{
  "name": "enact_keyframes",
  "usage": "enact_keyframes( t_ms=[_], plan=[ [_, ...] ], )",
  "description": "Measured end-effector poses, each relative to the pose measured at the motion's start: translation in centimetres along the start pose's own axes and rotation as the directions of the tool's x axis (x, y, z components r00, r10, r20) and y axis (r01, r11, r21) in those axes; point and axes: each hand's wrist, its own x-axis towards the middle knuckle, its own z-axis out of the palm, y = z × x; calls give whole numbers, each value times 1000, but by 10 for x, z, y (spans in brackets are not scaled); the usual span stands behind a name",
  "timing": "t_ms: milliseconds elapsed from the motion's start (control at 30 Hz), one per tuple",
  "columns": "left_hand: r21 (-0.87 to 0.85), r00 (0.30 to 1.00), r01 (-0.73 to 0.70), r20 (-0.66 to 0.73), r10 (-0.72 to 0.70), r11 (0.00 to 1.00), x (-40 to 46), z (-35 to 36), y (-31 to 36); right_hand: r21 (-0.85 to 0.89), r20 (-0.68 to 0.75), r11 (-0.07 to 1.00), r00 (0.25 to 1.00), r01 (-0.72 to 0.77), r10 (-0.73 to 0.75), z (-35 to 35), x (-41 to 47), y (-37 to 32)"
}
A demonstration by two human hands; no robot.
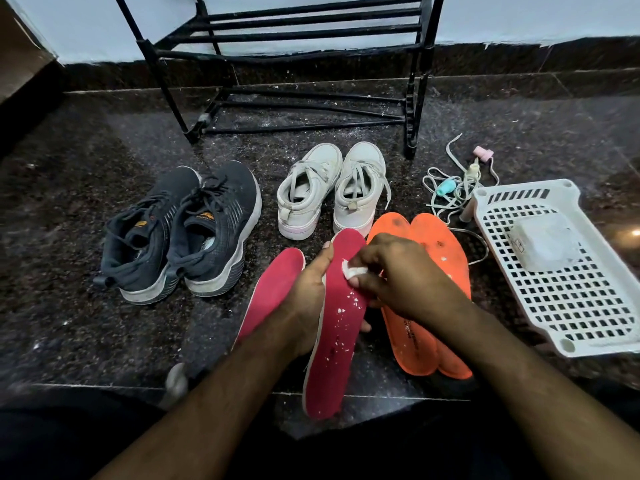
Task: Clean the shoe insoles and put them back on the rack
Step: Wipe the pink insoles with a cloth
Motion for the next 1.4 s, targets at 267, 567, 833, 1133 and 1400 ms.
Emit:
enact_keyframes(
  t_ms=[267, 567, 833, 1133, 1400],
  plan=[
    [7, 999, -40, -23, 40, 999, -1, 4, 0, -58, -198, 998, 980, 3, -14, -3, -2, 10],
    [22, 997, -58, -51, 59, 998, 7, -2, -8, -83, -133, 988, 981, 130, -140, 3, -12, -2],
    [120, 997, -70, -16, 73, 990, 3, -1, -11, -19, -256, 999, 966, -37, 31, -10, 2, 3],
    [107, 992, -116, -38, 120, 987, 10, -3, -8, -16, -223, 999, 975, -29, 25, -3, -5, -6],
    [84, 988, -128, -80, 134, 988, 4, 0, -8, -39, -115, 999, 993, -25, 20, 5, -13, -15]
  ],
)
